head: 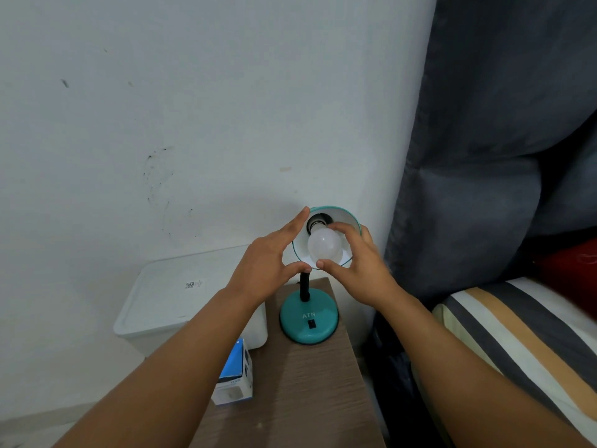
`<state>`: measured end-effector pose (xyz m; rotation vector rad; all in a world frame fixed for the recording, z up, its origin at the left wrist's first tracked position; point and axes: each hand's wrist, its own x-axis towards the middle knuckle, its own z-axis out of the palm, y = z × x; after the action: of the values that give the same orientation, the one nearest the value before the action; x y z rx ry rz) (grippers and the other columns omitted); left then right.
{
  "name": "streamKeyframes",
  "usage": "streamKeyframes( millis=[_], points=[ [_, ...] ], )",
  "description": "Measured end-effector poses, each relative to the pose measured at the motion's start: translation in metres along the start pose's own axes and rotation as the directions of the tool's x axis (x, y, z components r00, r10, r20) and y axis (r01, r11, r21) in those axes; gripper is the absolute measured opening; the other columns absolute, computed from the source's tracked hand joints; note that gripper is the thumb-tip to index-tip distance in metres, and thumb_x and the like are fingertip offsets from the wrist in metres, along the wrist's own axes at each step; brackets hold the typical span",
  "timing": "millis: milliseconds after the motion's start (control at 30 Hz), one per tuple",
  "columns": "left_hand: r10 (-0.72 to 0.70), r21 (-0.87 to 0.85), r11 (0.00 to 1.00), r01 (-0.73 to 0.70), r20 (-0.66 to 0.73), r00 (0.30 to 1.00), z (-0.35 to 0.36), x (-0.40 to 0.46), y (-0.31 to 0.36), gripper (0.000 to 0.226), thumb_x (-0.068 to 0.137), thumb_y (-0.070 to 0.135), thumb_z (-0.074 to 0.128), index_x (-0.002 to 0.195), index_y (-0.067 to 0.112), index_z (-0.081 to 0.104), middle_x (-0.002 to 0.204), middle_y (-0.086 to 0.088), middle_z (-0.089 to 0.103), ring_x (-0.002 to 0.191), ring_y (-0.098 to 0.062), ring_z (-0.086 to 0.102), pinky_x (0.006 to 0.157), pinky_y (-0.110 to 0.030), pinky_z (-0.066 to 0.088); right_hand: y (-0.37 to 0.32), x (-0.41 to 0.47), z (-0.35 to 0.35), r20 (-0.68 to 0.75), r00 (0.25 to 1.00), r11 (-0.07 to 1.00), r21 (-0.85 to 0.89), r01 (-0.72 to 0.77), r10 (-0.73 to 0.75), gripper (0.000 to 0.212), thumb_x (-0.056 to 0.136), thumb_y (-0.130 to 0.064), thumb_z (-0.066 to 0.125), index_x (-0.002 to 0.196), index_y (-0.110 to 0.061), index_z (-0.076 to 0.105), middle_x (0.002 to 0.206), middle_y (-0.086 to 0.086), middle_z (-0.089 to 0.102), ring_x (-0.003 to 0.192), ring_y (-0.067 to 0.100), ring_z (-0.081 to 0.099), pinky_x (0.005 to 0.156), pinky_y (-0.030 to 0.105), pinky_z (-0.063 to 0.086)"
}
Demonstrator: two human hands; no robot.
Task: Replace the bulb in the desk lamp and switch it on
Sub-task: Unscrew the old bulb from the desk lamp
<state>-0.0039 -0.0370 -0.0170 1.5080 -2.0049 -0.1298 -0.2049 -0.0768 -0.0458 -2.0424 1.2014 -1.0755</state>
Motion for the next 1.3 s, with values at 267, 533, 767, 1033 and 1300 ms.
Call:
streamKeyframes(
  millis=[267,533,767,1033,1300],
  points=[
    [-0.007,-0.012,1.0,0.007,0.0,1.0,0.0013,-0.0002,-0.0001,0.104,0.08,0.037,0.082,0.147,0.06,0.006,0.152,0.011,0.045,0.132,-0.01,0.048,0.102,-0.011,0.034,-0.0025,0.0006,-0.0001,-0.015,1.0,0.999,0.024,-0.024,0.025,0.082,0.072,-0.048,0.082,0.139,-0.04,0.035,0.14,-0.012,0.037,0.127,0.007,0.039,0.103,0.031,0.039],
    [-0.022,-0.026,0.999,0.022,0.0,1.0,0.0017,-0.0006,-0.0006,0.106,0.078,0.034,0.083,0.147,0.058,0.006,0.148,0.007,0.051,0.129,-0.011,0.051,0.099,-0.01,0.034,-0.0047,-0.0013,-0.0022,0.007,1.0,0.996,0.09,0.025,-0.026,0.067,0.083,-0.024,0.073,0.135,-0.049,0.04,0.136,-0.01,0.04,0.122,0.003,0.041,0.106,0.029,0.039],
    [-0.016,-0.044,0.999,0.016,-0.005,1.0,0.0042,-0.0004,0.0003,0.105,0.079,0.038,0.082,0.146,0.062,0.005,0.147,0.007,0.053,0.128,-0.012,0.052,0.1,-0.015,0.037,-0.0021,-0.0007,0.0044,-0.076,0.997,1.0,-0.013,-0.023,0.022,0.074,0.073,-0.044,0.082,0.133,-0.031,0.04,0.129,-0.015,0.039,0.118,0.004,0.04,0.097,0.027,0.04],
    [-0.01,-0.035,0.999,0.01,-0.002,1.0,0.0048,-0.0004,-0.0011,0.107,0.079,0.036,0.082,0.145,0.063,0.003,0.148,0.008,0.05,0.131,-0.012,0.051,0.105,-0.019,0.039,-0.0022,-0.0018,0.0001,0.006,1.0,0.999,0.04,-0.014,0.014,0.087,0.075,-0.037,0.081,0.143,-0.04,0.027,0.145,-0.011,0.032,0.13,0.005,0.034,0.104,0.026,0.033],
    [-0.025,-0.06,0.998,0.025,-0.004,1.0,0.0062,-0.0004,-0.0033,0.107,0.078,0.031,0.084,0.148,0.057,0.008,0.146,0.007,0.053,0.129,-0.01,0.051,0.099,-0.002,0.03,-0.0041,0.0014,0.004,-0.074,0.997,1.0,0.0,-0.025,0.025,0.065,0.076,-0.033,0.079,0.131,-0.036,0.043,0.133,-0.007,0.044,0.121,0.016,0.044,0.1,0.036,0.042]
  ],
)
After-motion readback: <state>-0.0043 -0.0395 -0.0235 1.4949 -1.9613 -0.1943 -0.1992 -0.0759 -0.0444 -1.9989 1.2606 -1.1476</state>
